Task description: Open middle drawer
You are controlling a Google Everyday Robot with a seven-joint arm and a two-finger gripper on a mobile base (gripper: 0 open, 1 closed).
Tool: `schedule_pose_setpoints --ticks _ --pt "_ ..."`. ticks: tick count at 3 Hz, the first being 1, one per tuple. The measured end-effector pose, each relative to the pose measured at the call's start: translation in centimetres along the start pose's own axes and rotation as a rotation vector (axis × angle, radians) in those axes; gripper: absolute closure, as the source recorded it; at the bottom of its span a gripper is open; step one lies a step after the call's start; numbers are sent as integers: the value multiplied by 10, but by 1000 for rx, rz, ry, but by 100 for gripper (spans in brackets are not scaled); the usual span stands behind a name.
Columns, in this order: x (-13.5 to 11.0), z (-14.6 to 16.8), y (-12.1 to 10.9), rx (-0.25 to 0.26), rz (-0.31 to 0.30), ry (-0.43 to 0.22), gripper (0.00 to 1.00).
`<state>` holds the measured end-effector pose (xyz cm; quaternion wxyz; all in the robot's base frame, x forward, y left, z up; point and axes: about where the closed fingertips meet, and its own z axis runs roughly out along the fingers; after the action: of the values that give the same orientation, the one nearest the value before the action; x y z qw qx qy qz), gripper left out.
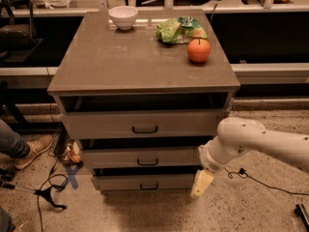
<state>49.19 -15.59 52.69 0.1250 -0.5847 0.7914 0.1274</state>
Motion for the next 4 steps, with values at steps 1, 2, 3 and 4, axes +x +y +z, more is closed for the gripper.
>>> schedule_pose_setpoints --ticks 1,2,3,4 --pt "-2 -5 -1 7 -3 0 0" --pt "-8 18 -4 13 -59 18 0" --pt "-22 41 -11 19 -141 -4 0" --pt "-31 67 -19 5 -210 -33 0"
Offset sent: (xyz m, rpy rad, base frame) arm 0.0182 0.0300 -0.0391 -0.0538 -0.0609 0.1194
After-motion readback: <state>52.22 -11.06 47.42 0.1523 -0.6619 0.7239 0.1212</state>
